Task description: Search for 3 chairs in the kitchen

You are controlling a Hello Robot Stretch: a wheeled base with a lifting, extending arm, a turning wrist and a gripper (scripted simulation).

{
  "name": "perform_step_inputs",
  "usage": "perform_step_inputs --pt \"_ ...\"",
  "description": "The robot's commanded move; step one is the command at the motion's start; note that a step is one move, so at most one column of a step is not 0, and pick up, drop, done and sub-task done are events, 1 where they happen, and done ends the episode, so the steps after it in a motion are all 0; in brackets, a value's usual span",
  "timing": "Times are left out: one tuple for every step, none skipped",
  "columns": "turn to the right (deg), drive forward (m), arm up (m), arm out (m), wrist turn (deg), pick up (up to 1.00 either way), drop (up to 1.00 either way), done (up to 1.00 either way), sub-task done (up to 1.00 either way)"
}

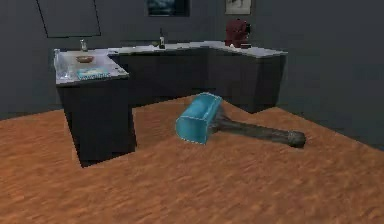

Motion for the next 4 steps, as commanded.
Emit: perform_step_inputs --pt "-30.0 0.0 0.0 0.0 0.0 0.0 0.0 0.0 0.0" --pt "0.0 0.15 0.0 0.0 0.0 0.0 0.0 0.0 0.0" --pt "-45.0 0.0 0.0 0.0 0.0 0.0 0.0 0.0 0.0" --pt "-3.0 0.0 0.0 0.0 0.0 0.0 0.0 0.0 0.0"
